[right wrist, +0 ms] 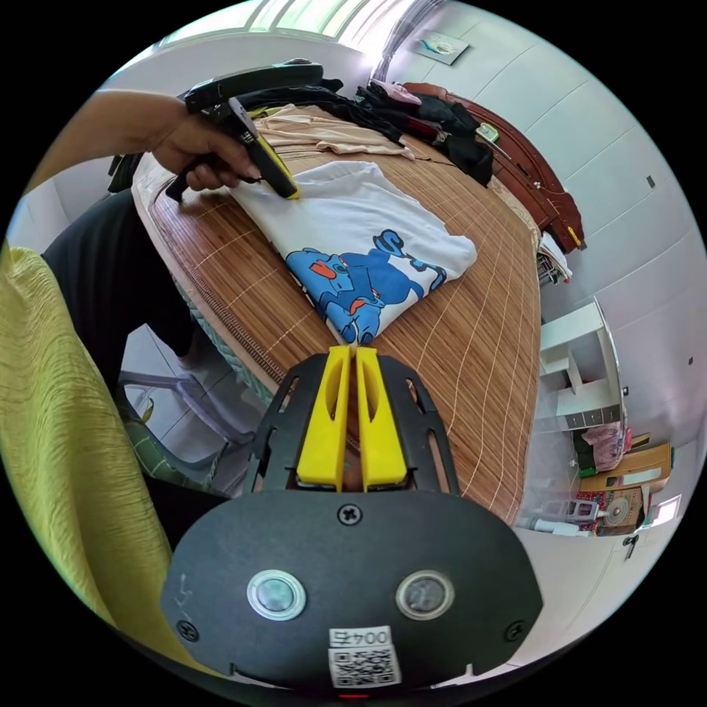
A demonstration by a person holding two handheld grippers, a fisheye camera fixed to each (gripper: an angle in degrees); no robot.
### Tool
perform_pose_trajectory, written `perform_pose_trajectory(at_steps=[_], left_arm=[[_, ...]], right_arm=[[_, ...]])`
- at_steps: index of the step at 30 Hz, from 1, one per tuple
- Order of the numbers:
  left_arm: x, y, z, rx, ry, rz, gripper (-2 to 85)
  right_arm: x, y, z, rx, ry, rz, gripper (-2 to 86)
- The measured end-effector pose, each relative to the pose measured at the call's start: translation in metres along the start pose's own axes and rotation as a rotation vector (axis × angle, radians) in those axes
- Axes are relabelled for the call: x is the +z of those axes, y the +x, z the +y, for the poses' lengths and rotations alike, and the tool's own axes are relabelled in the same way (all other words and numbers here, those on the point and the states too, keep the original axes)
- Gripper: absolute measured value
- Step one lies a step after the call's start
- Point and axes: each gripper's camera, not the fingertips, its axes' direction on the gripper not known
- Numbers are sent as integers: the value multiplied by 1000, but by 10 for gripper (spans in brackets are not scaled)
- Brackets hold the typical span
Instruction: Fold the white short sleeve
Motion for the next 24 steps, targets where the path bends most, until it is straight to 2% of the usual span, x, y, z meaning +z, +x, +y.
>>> perform_pose_trajectory(at_steps=[5, 9, 12, 18, 24], left_arm=[[-8, 11, 13, 62, -14, -123, 16], [-47, 5, 44, 156, 50, -84, 37], [-91, -12, 110, 262, 102, -125, 80], [-104, -22, 239, 417, 83, -219, 101], [-110, 19, 276, 638, 177, -322, 79]], right_arm=[[12, 5, 19, 46, 7, -25, 16], [21, 17, 39, 91, 16, -58, 22], [22, 30, 58, 136, 25, -80, 41], [14, 64, 117, 296, 95, -138, 59], [38, 66, 154, 381, 89, -201, 60]])
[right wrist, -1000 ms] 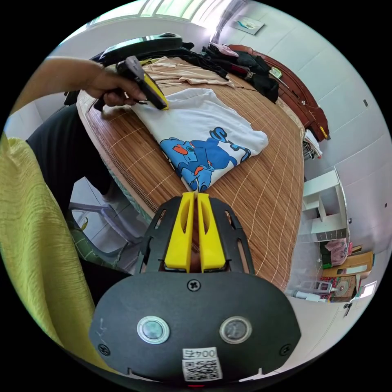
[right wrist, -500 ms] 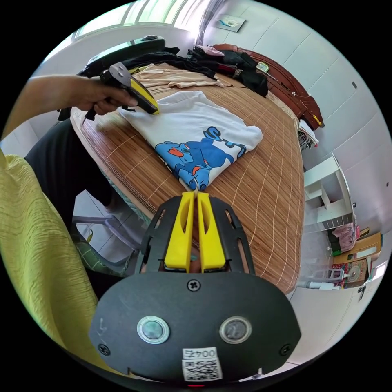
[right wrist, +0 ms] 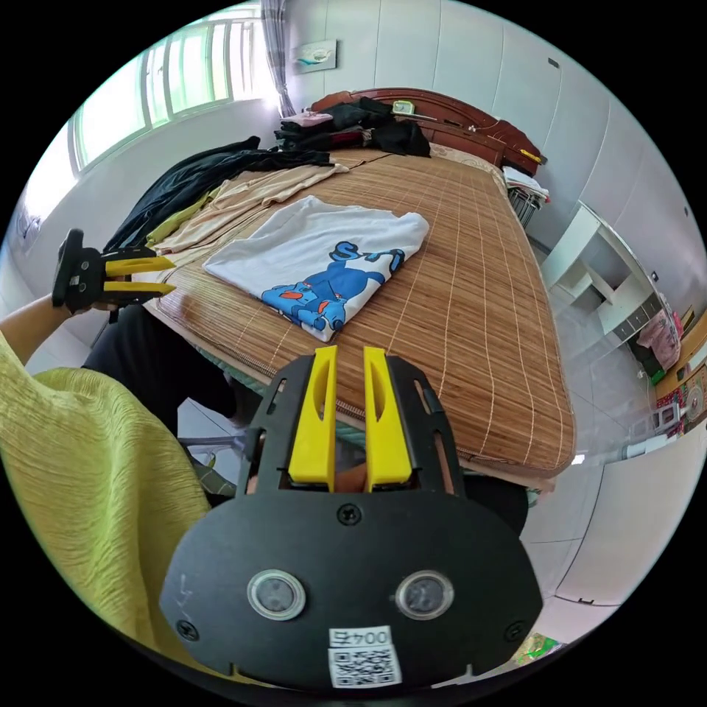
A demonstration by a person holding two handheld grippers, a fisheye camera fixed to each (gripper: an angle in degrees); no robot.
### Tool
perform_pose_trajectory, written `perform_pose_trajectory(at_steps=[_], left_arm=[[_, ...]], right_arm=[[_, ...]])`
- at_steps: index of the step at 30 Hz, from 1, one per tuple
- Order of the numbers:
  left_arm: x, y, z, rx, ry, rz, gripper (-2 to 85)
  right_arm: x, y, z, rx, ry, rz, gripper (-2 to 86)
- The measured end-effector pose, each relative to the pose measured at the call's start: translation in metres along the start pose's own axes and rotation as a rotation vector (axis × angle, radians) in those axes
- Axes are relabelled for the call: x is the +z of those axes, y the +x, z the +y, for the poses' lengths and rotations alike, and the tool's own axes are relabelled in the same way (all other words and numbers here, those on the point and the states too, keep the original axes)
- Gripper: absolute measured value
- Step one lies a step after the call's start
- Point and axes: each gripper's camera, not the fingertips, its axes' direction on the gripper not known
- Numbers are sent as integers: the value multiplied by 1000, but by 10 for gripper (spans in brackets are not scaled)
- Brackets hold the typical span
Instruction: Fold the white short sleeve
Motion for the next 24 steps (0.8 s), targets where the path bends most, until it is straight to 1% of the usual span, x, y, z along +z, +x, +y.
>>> perform_pose_trajectory(at_steps=[4, 7, 12, 17, 24], left_arm=[[6, 3, -1, 124, 0, -79, 71], [15, -7, 8, 168, -12, -98, 66], [21, 6, 26, 356, -18, -127, 63], [27, 9, 40, 414, -31, -130, 65], [30, 11, 57, 489, -29, -137, 63]], right_arm=[[15, 2, 9, 27, 10, -16, 60], [23, 4, 13, 22, 13, -20, 60], [37, 12, 24, 25, 0, -34, 60], [49, 21, 34, 40, -11, -43, 61], [62, 18, 40, 6, -20, -42, 63]])
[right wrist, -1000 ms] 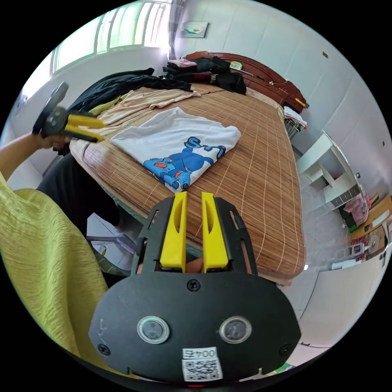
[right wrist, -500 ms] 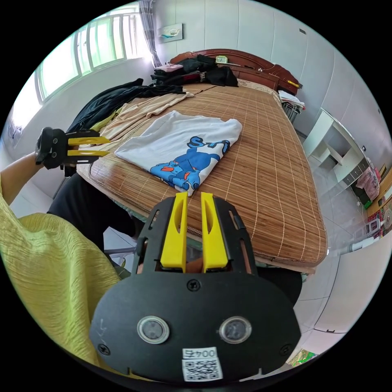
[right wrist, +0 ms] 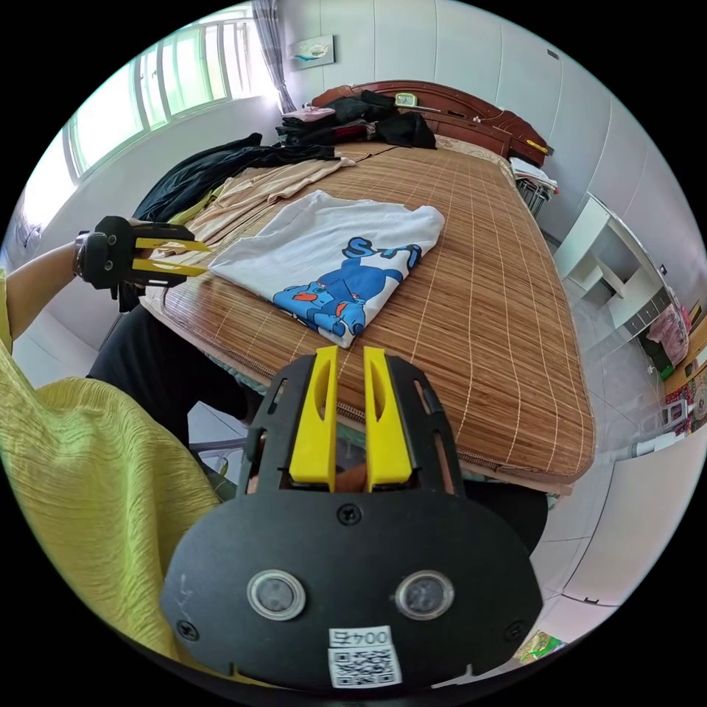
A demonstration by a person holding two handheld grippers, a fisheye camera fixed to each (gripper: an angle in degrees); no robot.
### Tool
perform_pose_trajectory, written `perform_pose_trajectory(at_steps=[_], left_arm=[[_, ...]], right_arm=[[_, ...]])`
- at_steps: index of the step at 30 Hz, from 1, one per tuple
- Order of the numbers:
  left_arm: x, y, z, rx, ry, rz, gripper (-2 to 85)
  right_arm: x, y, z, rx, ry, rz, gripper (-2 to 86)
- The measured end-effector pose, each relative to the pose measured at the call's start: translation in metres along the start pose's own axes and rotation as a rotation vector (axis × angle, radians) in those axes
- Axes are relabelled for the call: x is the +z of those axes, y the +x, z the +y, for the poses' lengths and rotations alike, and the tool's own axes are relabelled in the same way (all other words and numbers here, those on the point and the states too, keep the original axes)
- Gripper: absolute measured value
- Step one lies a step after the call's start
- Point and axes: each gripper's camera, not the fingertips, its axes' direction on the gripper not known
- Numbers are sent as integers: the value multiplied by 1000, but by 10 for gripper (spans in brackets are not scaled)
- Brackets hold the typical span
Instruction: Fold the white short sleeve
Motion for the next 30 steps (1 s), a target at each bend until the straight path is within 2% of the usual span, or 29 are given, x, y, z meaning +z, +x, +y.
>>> perform_pose_trajectory(at_steps=[20, 23, 26, 30], left_arm=[[24, 9, 35, 136, -24, -81, 27], [17, -5, 45, 112, -25, -119, 20], [20, -17, 57, 45, -15, -58, 17], [53, 15, 58, 105, -72, -77, 14]], right_arm=[[19, -3, 0, 7, -3, -13, 62], [20, -5, -3, 7, -1, -7, 62], [20, -6, -5, 14, 4, -4, 62], [33, -12, -10, 14, -19, 8, 63]])
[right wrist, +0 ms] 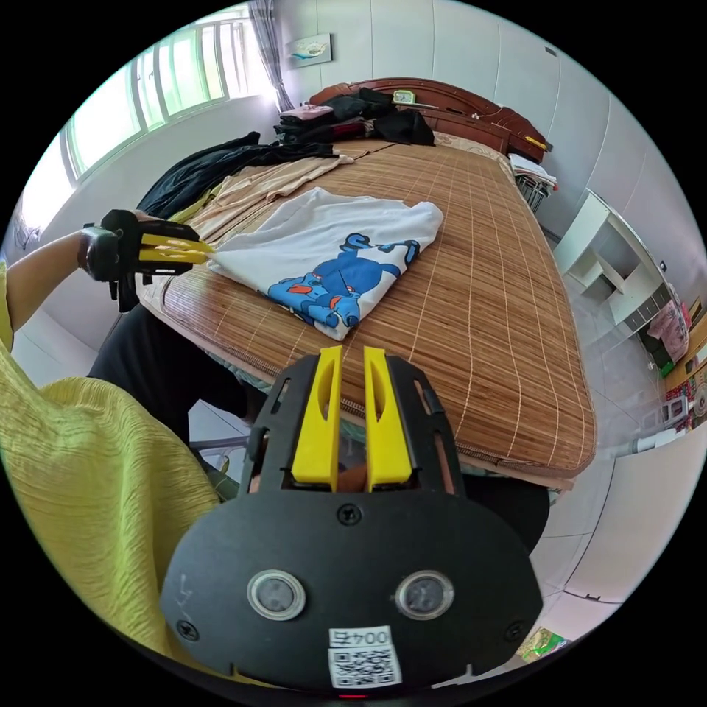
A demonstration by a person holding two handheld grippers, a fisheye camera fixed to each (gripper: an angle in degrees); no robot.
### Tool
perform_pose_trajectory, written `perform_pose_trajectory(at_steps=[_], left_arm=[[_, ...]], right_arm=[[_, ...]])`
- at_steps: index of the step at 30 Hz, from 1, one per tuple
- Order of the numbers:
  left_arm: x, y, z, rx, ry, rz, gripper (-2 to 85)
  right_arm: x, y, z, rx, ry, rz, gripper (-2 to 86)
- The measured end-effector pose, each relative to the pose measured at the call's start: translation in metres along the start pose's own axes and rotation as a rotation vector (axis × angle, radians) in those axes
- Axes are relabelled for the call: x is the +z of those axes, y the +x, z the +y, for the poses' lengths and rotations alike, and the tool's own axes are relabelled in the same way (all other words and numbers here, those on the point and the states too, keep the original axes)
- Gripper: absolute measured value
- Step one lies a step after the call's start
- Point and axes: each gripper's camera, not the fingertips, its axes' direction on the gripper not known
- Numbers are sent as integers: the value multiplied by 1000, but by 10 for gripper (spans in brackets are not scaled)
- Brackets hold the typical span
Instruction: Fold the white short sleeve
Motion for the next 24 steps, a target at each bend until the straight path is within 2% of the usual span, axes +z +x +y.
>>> perform_pose_trajectory(at_steps=[4, 9, 15, 17, 20, 24], left_arm=[[6, -13, 8, -106, 1, 49, 14], [17, -14, 10, -125, -12, 42, 15], [30, -22, 14, -151, -18, 58, 12], [36, -24, 13, -154, -28, 61, 11], [42, -31, 13, -170, -39, 85, 11], [40, -40, 8, -161, -52, 140, 11]], right_arm=[[6, -11, -9, -11, 10, 12, 65], [21, -25, -27, -39, 5, -8, 69], [35, -16, -54, 86, 7, -109, 65], [41, -18, -59, 95, -4, -88, 59], [43, -30, -73, 35, -14, -61, 35], [28, -55, -99, -136, -20, 90, 4]])
